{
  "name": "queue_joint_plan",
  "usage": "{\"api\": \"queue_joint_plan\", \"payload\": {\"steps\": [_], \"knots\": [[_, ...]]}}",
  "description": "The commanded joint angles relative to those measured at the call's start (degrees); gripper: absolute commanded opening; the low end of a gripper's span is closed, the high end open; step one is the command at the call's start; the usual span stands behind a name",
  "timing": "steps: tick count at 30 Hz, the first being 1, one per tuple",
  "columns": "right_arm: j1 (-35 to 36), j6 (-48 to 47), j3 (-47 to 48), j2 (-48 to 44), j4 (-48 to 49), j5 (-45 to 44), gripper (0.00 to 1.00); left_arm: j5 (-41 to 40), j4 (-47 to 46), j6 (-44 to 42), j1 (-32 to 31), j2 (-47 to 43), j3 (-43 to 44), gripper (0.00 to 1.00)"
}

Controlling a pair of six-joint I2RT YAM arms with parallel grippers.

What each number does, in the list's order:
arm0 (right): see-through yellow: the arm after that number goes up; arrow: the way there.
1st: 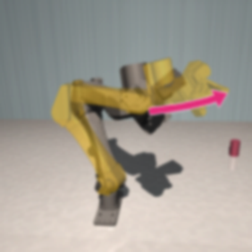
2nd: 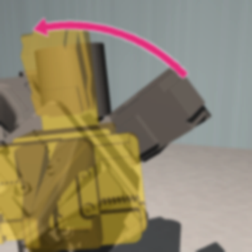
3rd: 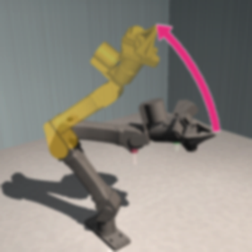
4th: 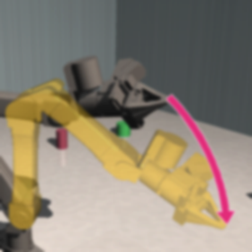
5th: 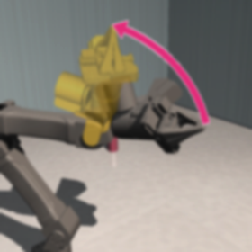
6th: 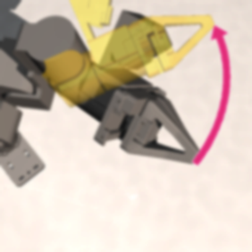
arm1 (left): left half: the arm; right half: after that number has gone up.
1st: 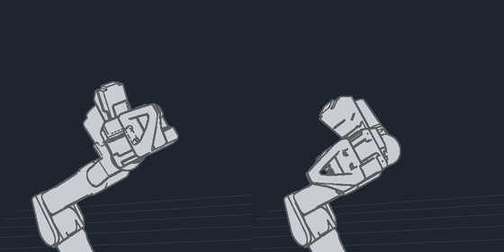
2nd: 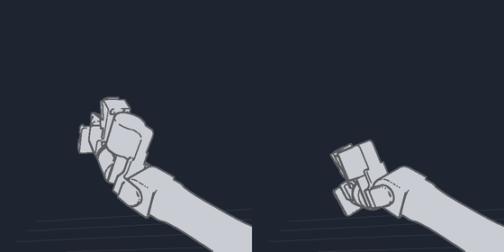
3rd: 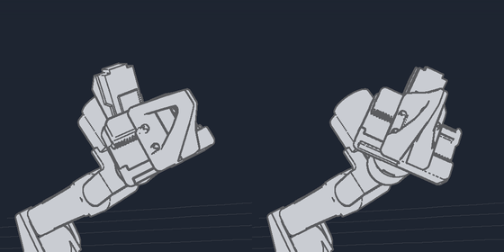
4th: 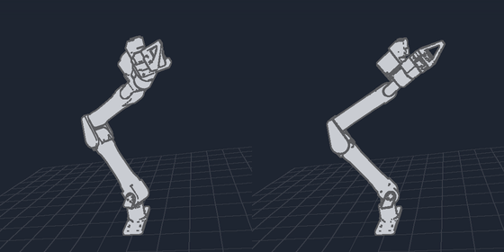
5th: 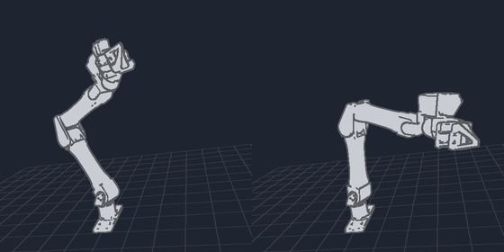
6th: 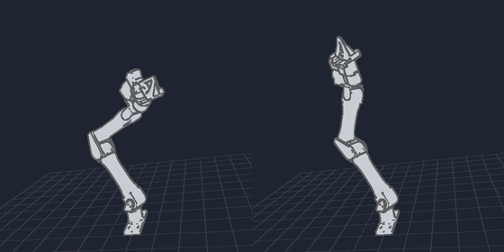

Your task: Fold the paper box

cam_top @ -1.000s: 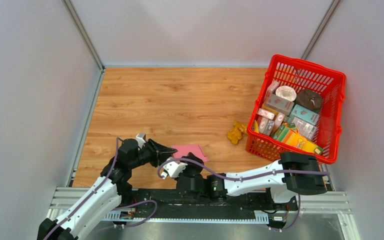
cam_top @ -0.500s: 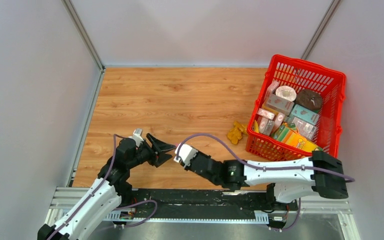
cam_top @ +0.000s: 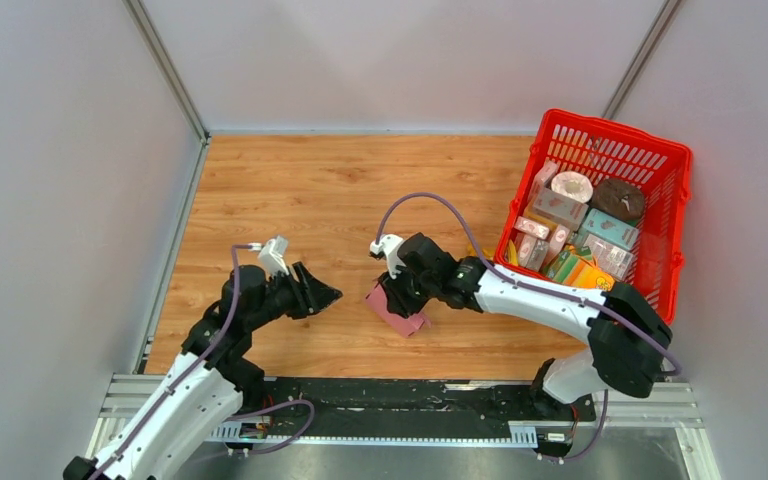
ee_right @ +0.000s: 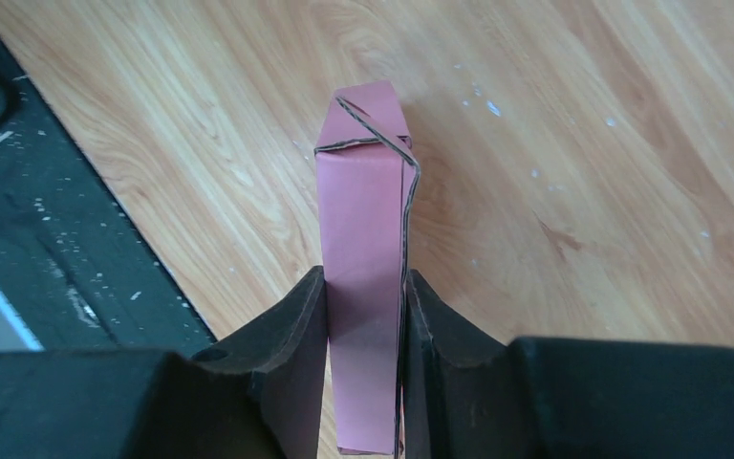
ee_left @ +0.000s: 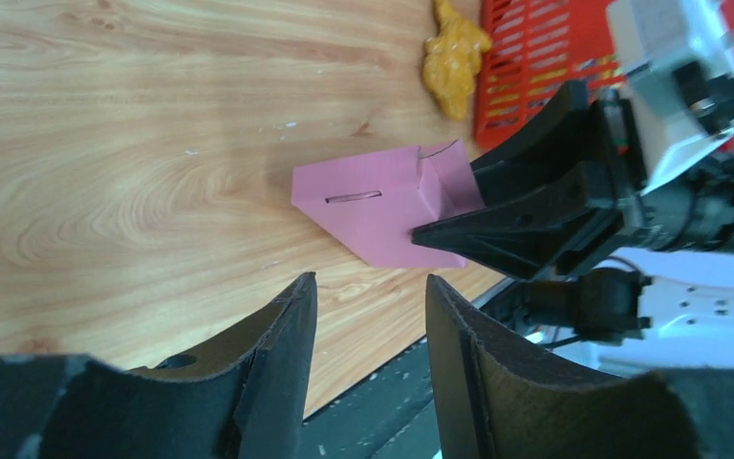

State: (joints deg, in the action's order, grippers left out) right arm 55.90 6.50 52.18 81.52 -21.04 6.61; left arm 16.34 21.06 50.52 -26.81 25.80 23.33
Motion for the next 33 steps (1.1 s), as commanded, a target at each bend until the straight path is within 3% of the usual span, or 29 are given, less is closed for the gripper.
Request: {"api": "queue_joint_plan", "payload": {"steps": [1,5,9,13,14,16,17,19,20,33], "knots": [[-1.2,1.1,4.3,4.0,-3.2,11.0,0.27,0.8,-5.6,-10.1,-3.0,6.9,2.1,0.53],[-2.1,0.4,8.2,8.6,-5.1,8.9,0.29,-2.3,-13.9,-10.1,-5.2,10.3,-0.4,0.45],[-2.5,0.4,8.5,10.5,-4.5,7.5,0.38,-2.2,-16.1,-9.9,-6.5,17.0,-0.1,0.40],[-2.5,1.1,7.4,10.9,-2.7,3.4,0.38,-4.1,-15.9,-10.4,-7.1,18.1,0.0,0.31],[-2.5,1.0,7.1,11.0,-1.4,3.1,0.37,-4.9,-16.7,-10.3,-7.1,17.4,-0.5,0.32],[-2.5,1.0,6.6,11.6,-0.2,3.0,0.22,-6.9,-18.1,-10.3,-7.1,16.4,-1.3,0.39],[-2.5,0.9,6.6,11.8,0.4,3.2,0.17,-7.2,-17.5,-10.7,-7.1,16.5,-1.0,0.48],[-2.6,0.7,6.2,11.9,1.3,4.7,0.15,-6.2,-17.0,-12.9,-7.1,18.1,1.0,0.52],[-2.6,0.1,6.1,11.8,2.0,5.3,0.09,-6.0,-16.2,-13.6,-7.1,19.0,1.8,0.52],[-3.3,-1.7,4.8,10.9,3.5,12.1,0.07,0.8,-20.2,-23.4,-7.0,35.1,11.6,0.49]]}}
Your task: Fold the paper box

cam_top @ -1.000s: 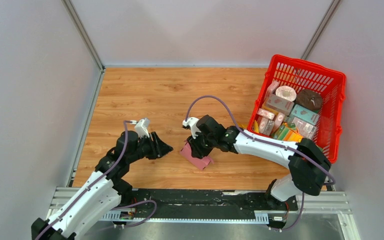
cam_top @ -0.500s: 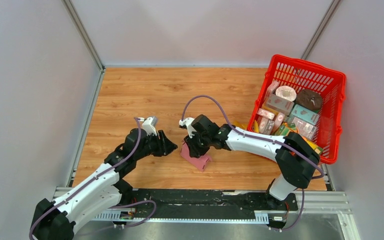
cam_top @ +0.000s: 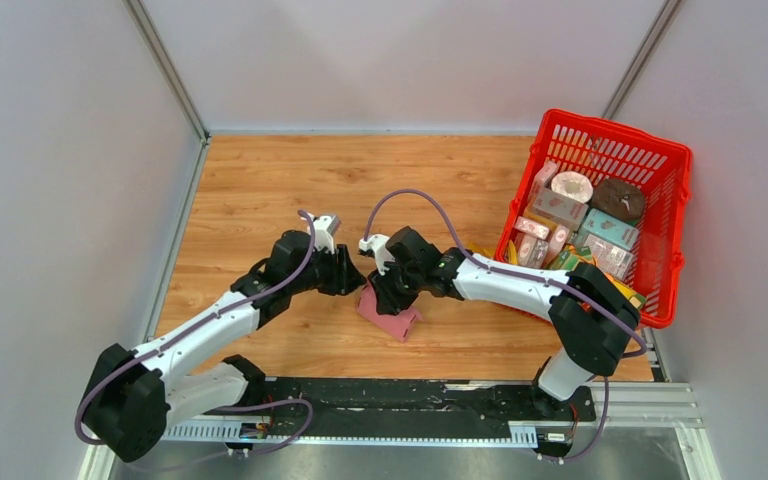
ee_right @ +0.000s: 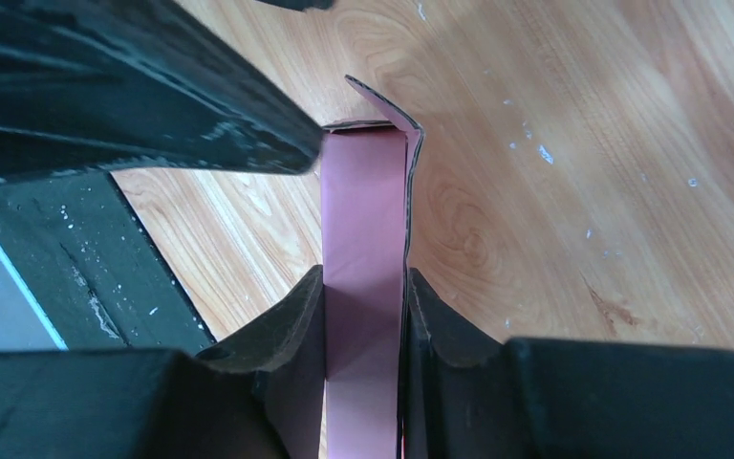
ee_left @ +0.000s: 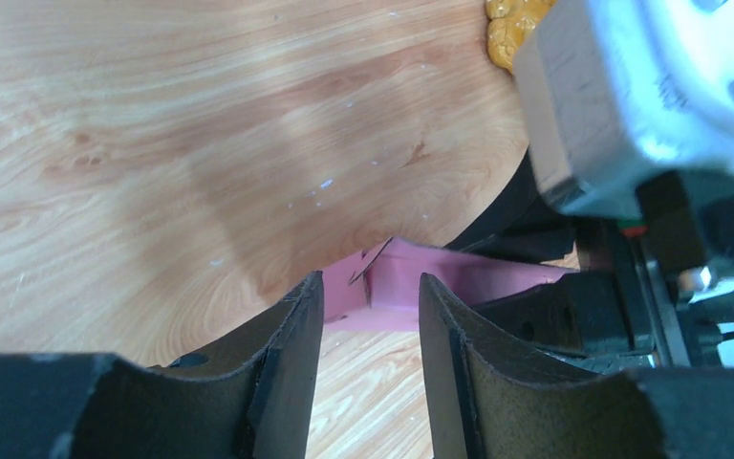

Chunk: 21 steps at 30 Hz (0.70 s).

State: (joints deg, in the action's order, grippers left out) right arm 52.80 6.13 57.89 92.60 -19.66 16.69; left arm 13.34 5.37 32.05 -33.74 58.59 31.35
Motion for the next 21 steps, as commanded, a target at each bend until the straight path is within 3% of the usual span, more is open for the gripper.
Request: {"api": "queue_joint_plan", "payload": {"steps": [1,15,21], "knots": [[-0.1,-1.3,-1.0,-0.4,2.2,2.3,0.07,4.3,-4.7,-5.7,-0.2,2.8,4.0,0.48],[-0.8,-0.7,-2.1,-1.8,3.3,3.6,0.06,7.8,-5.2,-8.3,-0.5,8.3,5.0,0.31],[-0.7,-0.5,-2.1,-1.8,3.6,3.9,0.06,6.3,-4.6,-9.1,-1.9,8.8,5.3,0.30]]}}
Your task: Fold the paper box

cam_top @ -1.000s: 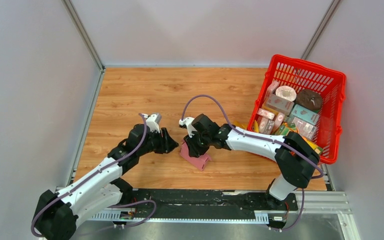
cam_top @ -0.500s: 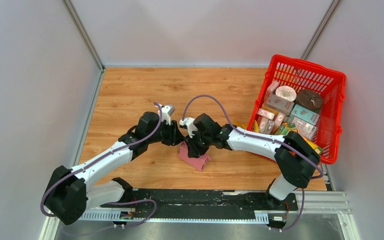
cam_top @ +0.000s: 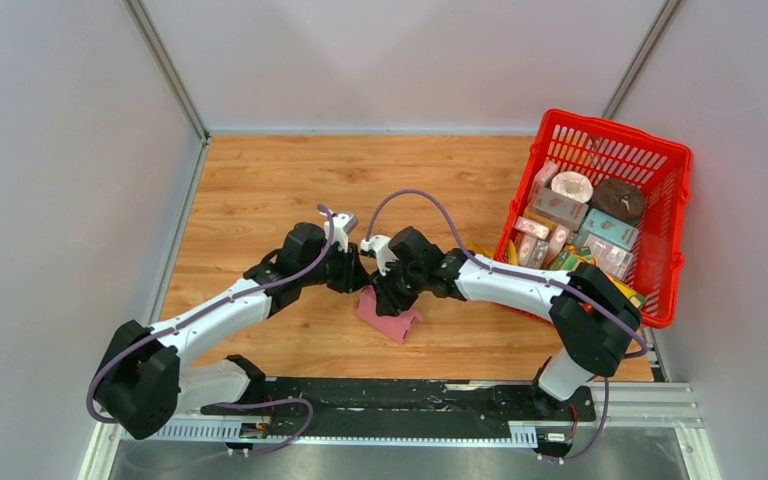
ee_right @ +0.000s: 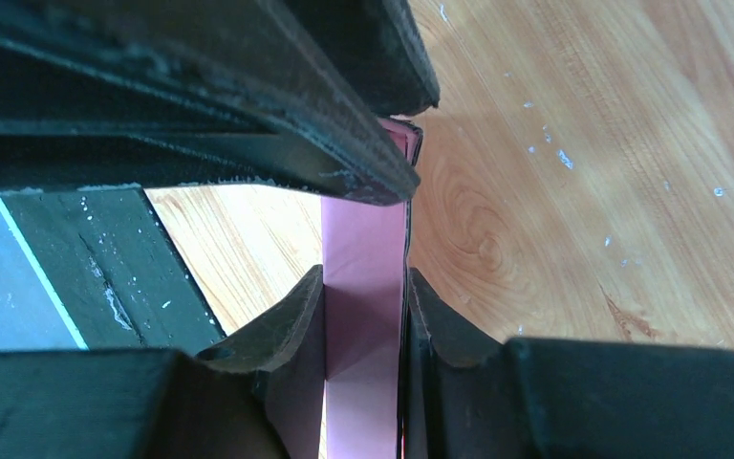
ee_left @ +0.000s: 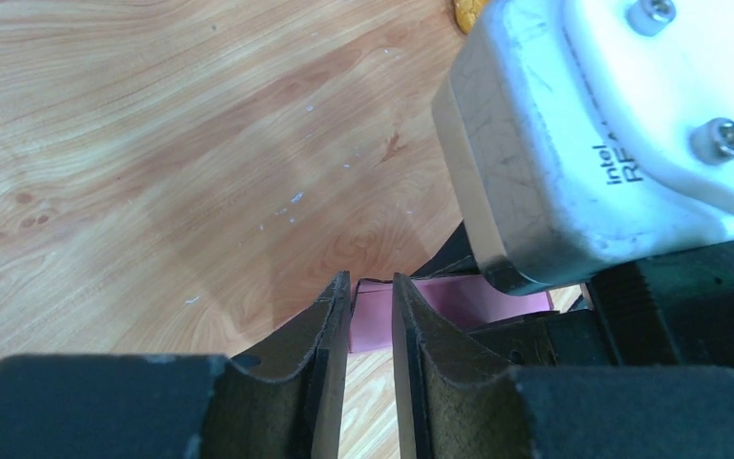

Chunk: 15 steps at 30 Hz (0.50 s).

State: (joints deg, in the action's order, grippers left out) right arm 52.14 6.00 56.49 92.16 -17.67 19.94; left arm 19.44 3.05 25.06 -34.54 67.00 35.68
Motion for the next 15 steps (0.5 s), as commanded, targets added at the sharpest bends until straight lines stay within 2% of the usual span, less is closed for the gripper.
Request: {"api": "queue_joint_plan", "payload": {"steps": [1,9,15], "knots": [[0.0,-0.3,-0.7,-1.5,1.5,0.7,0.06,-0.4,-1.5,-2.3,-1.4,0.5,1.1,0.30],[-0.1,-0.1,-0.9,-1.4,1.9,1.0,0.06,-4.1,2.2,-4.3,-3.1,-0.3,1.5,0.29],[-0.1,0.2,-0.8,-1.6,2.1,1.1,0.06,-6.6,3.5,-5.3,-4.4,-0.1,1.8,0.12]]}}
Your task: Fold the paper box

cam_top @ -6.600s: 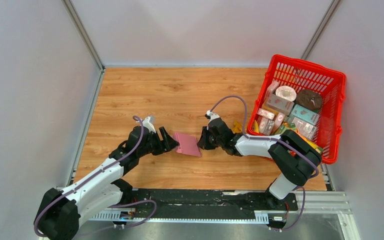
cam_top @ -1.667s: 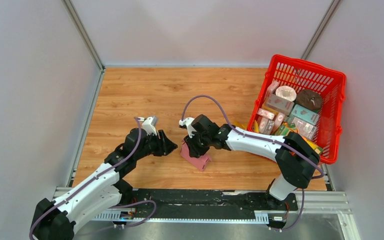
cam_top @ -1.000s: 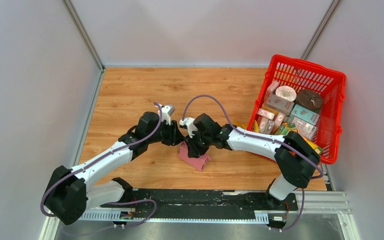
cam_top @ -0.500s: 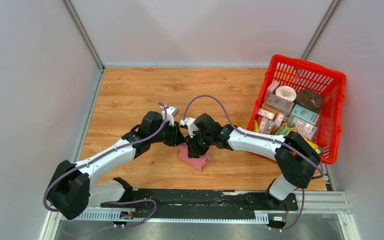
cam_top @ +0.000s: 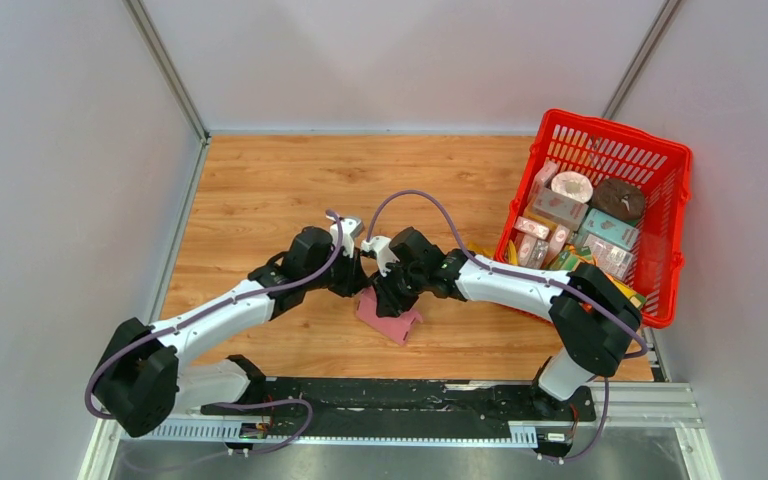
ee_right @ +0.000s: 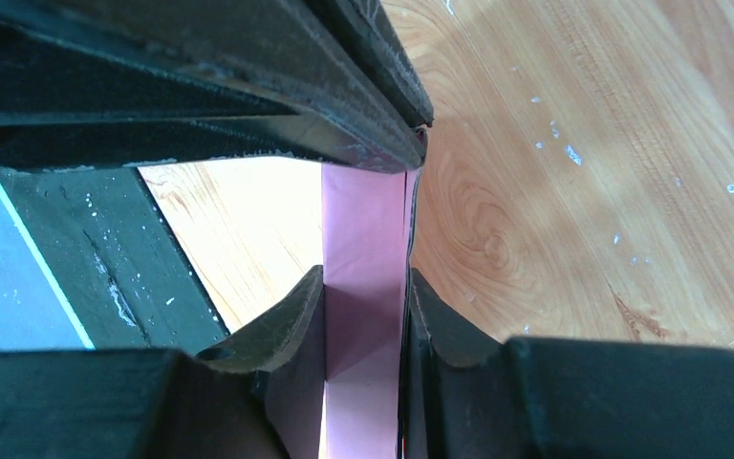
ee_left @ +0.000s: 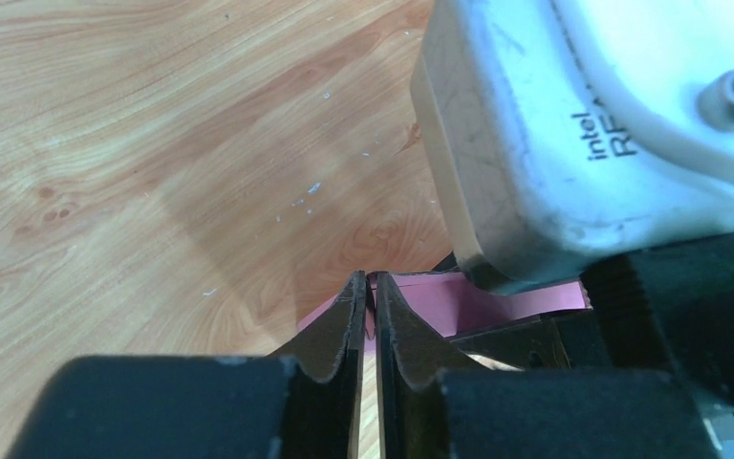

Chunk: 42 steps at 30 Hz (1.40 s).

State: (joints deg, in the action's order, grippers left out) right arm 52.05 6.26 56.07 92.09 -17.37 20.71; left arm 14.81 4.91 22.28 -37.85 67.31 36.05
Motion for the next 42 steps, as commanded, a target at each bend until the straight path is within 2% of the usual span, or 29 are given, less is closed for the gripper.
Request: {"api": "queue_joint_plan", "payload": {"steps": [1,4,8,18,23,34,37,42], "knots": [[0.0,-0.1,-0.3,-1.5,1.7,0.1,0.06,-2.2,1.7,-2.4,-1.5,-0.2,1.5,0.07],[0.0,0.4,0.4,-1.0,1.3,-1.4,0.06,-3.0,1.5,-2.0,-2.6,0.0,1.7,0.04],[0.1,0.9,0.4,-1.0,1.5,-2.3,0.09,-8.2,1.4,-2.9,-5.3,-1.0,0.3,0.00],[0.1,2.3,2.6,-0.9,0.3,-11.1,0.09,-11.6,-4.5,1.2,-6.0,-4.7,-8.1,0.00],[0.2,2.9,3.2,-0.6,0.0,-13.5,0.09,-10.8,-7.2,3.7,-6.0,-6.6,-11.0,0.00],[0.2,1.9,3.9,-0.2,-0.8,-14.8,0.12,-13.7,-5.3,3.5,-6.1,-9.8,-14.6,0.00],[0.6,1.6,5.3,0.8,-1.5,-16.1,0.16,-14.2,-6.0,4.2,-6.1,-10.8,-15.9,0.00],[2.3,3.5,9.2,2.1,-6.1,-20.1,0.37,-14.6,-6.2,5.4,-6.2,-11.6,-16.3,0.00]]}}
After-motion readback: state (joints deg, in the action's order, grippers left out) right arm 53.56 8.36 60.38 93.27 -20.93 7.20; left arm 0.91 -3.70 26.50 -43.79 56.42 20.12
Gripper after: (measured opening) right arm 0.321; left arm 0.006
